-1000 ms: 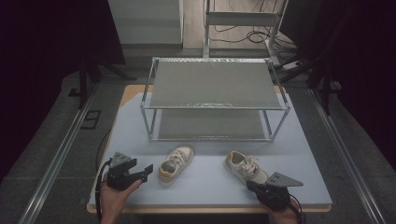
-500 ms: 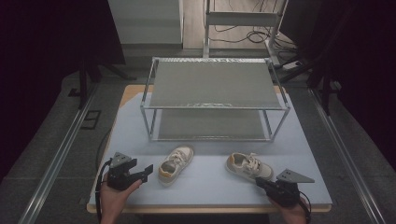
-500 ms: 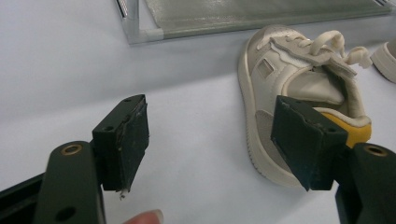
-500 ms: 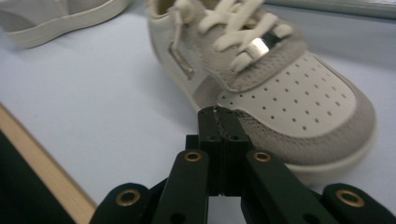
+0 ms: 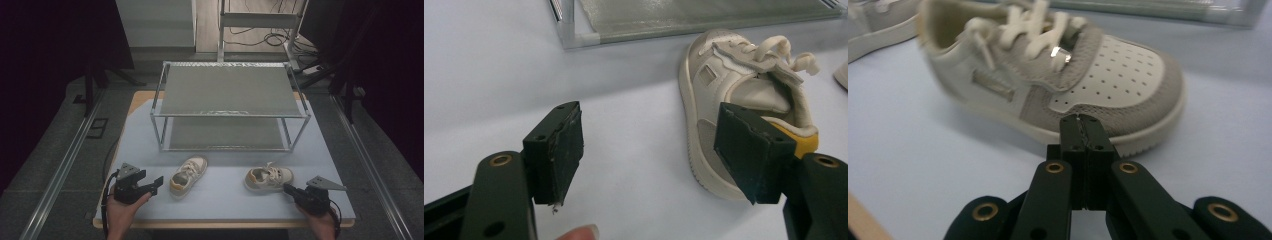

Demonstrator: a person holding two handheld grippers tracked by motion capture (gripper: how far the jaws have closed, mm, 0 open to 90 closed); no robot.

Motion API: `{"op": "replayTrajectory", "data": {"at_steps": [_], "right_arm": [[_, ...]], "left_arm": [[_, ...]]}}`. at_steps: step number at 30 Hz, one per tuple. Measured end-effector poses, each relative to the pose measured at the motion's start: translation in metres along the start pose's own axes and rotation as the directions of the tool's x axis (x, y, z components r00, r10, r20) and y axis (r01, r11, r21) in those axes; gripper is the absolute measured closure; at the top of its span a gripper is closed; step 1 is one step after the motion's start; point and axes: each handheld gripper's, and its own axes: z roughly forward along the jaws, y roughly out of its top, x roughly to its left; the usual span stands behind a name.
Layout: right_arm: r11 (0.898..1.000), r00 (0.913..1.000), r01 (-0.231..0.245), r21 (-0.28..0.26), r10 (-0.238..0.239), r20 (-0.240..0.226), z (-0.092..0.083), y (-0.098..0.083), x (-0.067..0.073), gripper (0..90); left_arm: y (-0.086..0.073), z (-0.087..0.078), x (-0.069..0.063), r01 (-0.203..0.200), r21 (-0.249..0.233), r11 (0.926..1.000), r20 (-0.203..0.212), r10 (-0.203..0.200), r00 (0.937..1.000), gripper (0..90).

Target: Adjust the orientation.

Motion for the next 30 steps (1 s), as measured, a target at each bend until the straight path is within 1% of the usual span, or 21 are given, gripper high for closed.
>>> {"op": "replayTrajectory", "data": {"at_steps": [3,9,12,15,21,24,26,28,30], "right_arm": [[1.0,0.9997,-0.003,0.003,0.003,0.023,0.003,0.005,-0.006,89.3],[1.0,0.9988,-0.021,0.005,0.021,0.045,0.015,0.016,-0.017,89.2],[1.0,0.9982,-0.017,0.008,0.016,0.057,0.022,0.022,-0.02,89.2],[1.0,0.9982,-0.014,0.014,0.013,0.058,0.027,0.028,-0.022,89.2],[1.0,0.9981,-0.011,0.021,0.009,0.06,0.036,0.035,-0.024,89.2],[1.0,0.9981,-0.015,0.02,0.013,0.06,0.035,0.033,-0.023,89.1],[1.0,0.9978,-0.003,0.007,0.003,0.066,0.029,0.033,-0.019,89.1],[1.0,0.9979,0.008,-0.022,-0.007,0.065,0.02,0.034,-0.011,89.1],[0.998,0.9985,0.025,-0.049,-0.022,0.051,0.009,0.037,0.0,89.1]], "left_arm": [[0.0,0.001,-0.001,-0.003,0.0,1.0,0.001,0.003,1.0,27.8],[0.0,0.0,-0.001,-0.003,0.0,1.0,-0.001,0.003,1.0,27.8],[0.0,0.0,-0.001,-0.002,-0.002,1.0,-0.003,0.002,1.0,27.8],[0.0,-0.001,-0.001,0.002,-0.002,1.0,0.0,-0.002,1.0,27.8],[0.0,-0.002,-0.002,-0.002,-0.005,1.0,0.003,0.002,1.0,27.8],[0.0,-0.002,-0.002,-0.002,-0.003,1.0,0.001,0.002,1.0,27.8],[0.0,-0.002,-0.001,0.0,-0.007,1.0,0.004,0.0,1.0,27.9],[0.0,-0.003,0.0,0.002,-0.009,1.0,0.004,-0.002,1.0,27.8],[0.001,-0.004,0.001,0.003,-0.012,0.9999,0.004,-0.003,1.0,27.9]]}}
